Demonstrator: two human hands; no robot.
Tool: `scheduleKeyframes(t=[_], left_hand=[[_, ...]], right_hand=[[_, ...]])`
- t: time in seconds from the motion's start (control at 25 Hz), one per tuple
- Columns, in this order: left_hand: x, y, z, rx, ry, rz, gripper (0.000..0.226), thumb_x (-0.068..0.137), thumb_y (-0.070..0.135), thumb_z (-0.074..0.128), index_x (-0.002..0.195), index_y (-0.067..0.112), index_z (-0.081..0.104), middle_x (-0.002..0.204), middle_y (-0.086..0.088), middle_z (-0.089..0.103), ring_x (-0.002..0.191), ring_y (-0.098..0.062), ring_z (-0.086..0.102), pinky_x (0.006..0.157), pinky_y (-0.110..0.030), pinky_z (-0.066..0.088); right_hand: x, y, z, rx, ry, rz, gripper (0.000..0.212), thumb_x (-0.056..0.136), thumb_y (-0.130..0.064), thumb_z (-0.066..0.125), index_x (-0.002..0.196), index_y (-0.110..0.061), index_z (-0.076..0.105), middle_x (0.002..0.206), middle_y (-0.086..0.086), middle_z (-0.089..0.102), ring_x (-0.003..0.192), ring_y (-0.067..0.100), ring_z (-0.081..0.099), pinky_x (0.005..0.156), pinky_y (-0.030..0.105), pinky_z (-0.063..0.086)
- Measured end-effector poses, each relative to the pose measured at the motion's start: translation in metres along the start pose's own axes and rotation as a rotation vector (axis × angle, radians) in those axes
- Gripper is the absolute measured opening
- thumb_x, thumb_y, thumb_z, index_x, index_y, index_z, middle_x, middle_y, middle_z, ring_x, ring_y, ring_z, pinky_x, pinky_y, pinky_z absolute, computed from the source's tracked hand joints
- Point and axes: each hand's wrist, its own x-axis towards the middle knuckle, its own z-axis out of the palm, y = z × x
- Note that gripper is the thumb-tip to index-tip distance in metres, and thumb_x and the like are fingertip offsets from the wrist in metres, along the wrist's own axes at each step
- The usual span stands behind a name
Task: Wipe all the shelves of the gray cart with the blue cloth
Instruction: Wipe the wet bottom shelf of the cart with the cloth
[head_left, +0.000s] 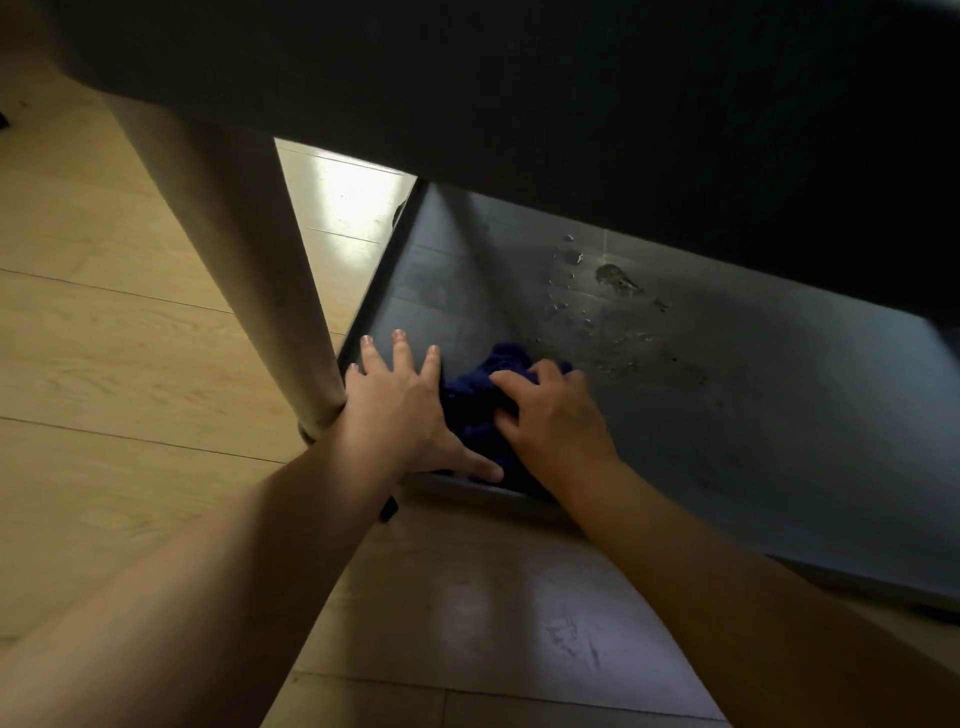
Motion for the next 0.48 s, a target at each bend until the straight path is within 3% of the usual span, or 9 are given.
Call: scheduleKeyframes(t=[0.12, 0.32, 0.4, 0.48], left_hand=[[0.001, -0.001, 0.008, 0.055, 0.028, 0.0, 0.166, 0.038, 0.112, 0.048, 0.163, 0.024, -0.016, 0.172, -0.022, -0.013, 0.156, -0.054, -0.006, 0.125, -0.061, 0.016], [0.005, 0.0, 0.008, 0.046, 0.005, -0.012, 0.171, 0.031, 0.112, 0.047, 0.162, 0.026, -0.02, 0.172, -0.021, -0.018, 0.155, -0.053, -0.01, 0.125, -0.062, 0.013], [0.007, 0.003, 0.008, 0.002, -0.011, -0.01, 0.176, 0.025, 0.113, 0.045, 0.161, 0.025, -0.024, 0.171, -0.021, -0.021, 0.155, -0.051, -0.015, 0.125, -0.065, 0.009], [0.013, 0.006, 0.006, -0.023, -0.003, 0.004, 0.181, 0.021, 0.113, 0.045, 0.159, 0.022, -0.027, 0.17, -0.021, -0.024, 0.155, -0.047, -0.022, 0.125, -0.067, 0.001]], right_hand=[[-0.011, 0.057, -0.006, -0.045, 0.0, 0.132, 0.039, 0.09, -0.038, 0.056, 0.129, -0.034, 0.055, 0.118, 0.014, 0.055, 0.096, 0.036, 0.051, 0.077, 0.04, 0.048], [-0.056, 0.196, -0.037, -0.111, -0.037, 0.605, 0.042, 0.094, -0.032, 0.056, 0.136, -0.026, 0.054, 0.117, 0.026, 0.055, 0.101, 0.047, 0.056, 0.091, 0.048, 0.048], [-0.057, 0.206, -0.042, -0.059, -0.076, 0.628, 0.044, 0.095, -0.03, 0.056, 0.138, -0.026, 0.053, 0.121, 0.026, 0.055, 0.104, 0.047, 0.056, 0.093, 0.05, 0.049], [-0.05, 0.192, -0.045, -0.003, 0.0, 0.584, 0.045, 0.093, -0.025, 0.059, 0.137, -0.024, 0.055, 0.122, 0.026, 0.056, 0.105, 0.046, 0.057, 0.092, 0.048, 0.05]])
